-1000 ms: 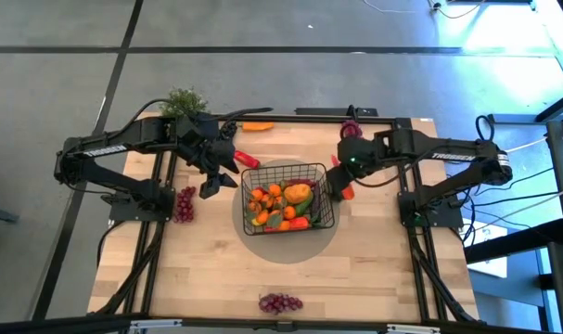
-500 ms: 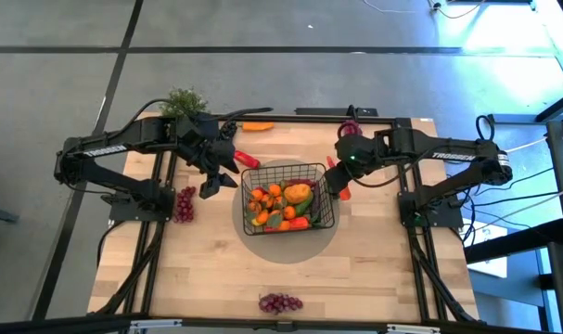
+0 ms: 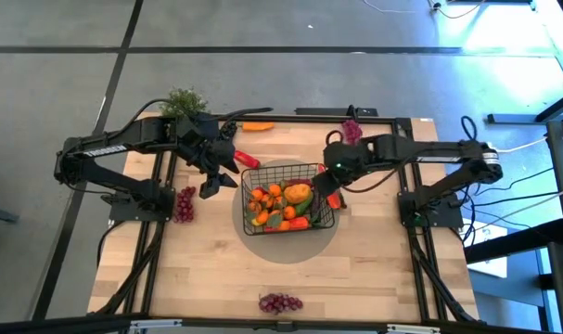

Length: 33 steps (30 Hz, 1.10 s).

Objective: Build produce basket
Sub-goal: Put the carrot into the basket, then put the right dark blue grape into the basket

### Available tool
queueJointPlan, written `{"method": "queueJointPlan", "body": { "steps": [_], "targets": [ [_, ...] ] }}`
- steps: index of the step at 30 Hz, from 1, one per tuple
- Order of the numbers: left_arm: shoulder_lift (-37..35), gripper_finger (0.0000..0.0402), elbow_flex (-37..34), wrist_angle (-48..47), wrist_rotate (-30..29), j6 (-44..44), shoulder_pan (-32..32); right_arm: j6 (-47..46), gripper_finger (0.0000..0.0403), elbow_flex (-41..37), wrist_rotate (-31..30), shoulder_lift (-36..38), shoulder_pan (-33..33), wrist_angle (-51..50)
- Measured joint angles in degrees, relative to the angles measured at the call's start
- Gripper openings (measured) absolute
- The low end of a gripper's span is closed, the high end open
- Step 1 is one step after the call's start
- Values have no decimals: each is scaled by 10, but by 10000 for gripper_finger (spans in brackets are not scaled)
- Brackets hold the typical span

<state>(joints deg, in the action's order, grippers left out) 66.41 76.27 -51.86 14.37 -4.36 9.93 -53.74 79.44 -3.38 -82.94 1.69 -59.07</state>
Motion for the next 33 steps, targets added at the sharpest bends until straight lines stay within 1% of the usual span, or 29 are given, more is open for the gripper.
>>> {"method": "queueJointPlan", "body": {
  "steps": [8, 14, 23, 27, 30, 33],
  "targets": [
    [0, 208, 0, 0, 0, 0, 0, 13, 0, 0, -15, -55, 0, 3],
    [0, 208, 0, 0, 0, 0, 0, 15, 3, 0, -16, -79, 1, 14],
    [0, 208, 0, 0, 0, 0, 0, 18, 60, 0, -15, -90, 3, 23],
    [0, 208, 0, 0, 0, 0, 0, 43, 86, 0, -12, -94, 3, 20],
    [0, 208, 0, 0, 0, 0, 0, 59, 99, 0, -12, -93, 3, 21],
    [0, 208, 0, 0, 0, 0, 0, 76, 103, 0, -11, -92, 7, 19]
  ]
}}
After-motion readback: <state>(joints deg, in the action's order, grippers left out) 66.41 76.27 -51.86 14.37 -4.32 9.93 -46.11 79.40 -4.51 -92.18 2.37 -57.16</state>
